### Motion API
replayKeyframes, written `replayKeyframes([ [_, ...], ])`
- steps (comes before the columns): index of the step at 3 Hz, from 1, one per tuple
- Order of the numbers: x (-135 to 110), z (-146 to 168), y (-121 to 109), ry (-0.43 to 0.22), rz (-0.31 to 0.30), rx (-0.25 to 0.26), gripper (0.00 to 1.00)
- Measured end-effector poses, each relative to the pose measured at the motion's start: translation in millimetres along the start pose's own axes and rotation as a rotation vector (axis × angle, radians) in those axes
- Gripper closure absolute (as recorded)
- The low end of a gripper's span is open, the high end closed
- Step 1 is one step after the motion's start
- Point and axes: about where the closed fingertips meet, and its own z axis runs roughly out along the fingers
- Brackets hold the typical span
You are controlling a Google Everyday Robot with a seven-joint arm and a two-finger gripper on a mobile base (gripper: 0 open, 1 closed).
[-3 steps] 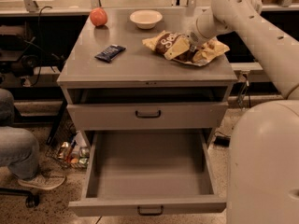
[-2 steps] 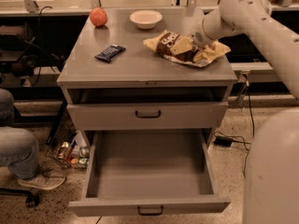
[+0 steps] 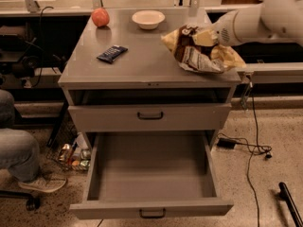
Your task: Place brown chip bag into middle drawer
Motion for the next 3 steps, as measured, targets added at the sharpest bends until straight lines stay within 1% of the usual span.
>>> replayKeyframes([
  [1,-19.3,-83.8,11.1,-0.048,0.003,0.098,1.0],
  [2,-19.2,-83.1,11.2,-0.048,0.003,0.097,1.0],
  [3,-6.4,-96.6,26.8,-0.028,0.0,0.05,1.0],
])
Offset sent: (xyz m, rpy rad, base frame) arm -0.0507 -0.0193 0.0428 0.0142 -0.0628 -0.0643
